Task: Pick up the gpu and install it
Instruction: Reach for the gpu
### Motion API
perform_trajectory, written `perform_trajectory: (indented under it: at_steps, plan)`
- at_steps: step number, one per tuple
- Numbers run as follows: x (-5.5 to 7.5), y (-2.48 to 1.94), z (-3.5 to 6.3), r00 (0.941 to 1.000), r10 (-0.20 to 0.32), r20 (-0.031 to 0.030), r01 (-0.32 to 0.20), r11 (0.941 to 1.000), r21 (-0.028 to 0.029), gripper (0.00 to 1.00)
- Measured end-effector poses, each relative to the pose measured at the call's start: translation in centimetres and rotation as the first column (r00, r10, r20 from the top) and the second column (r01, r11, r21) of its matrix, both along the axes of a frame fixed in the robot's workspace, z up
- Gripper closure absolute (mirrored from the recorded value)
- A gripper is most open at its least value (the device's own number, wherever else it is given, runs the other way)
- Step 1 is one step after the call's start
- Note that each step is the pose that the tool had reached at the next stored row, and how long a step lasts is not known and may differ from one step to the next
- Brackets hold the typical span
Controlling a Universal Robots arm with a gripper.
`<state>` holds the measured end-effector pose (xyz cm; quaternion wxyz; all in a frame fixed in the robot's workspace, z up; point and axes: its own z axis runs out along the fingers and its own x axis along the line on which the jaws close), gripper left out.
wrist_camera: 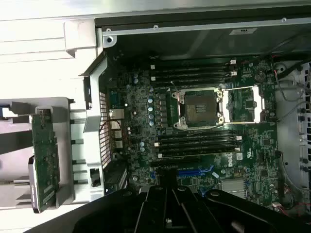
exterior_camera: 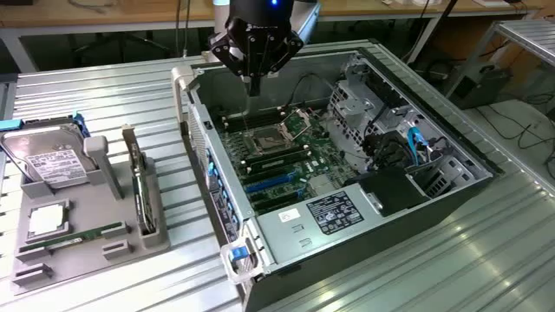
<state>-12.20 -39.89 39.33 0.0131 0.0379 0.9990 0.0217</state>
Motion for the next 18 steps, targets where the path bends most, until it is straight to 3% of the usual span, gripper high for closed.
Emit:
perform_trajectory:
  at_steps: [12, 18]
  plan:
    - [0.0, 0.0, 0.0, 1.0, 0.0, 0.0, 0.0, 1.0, 0.0, 0.89]
    - [-1.1, -0.08, 0.0, 1.0, 0.0, -0.0001, 0.0, 1.0, -0.0001, 0.89]
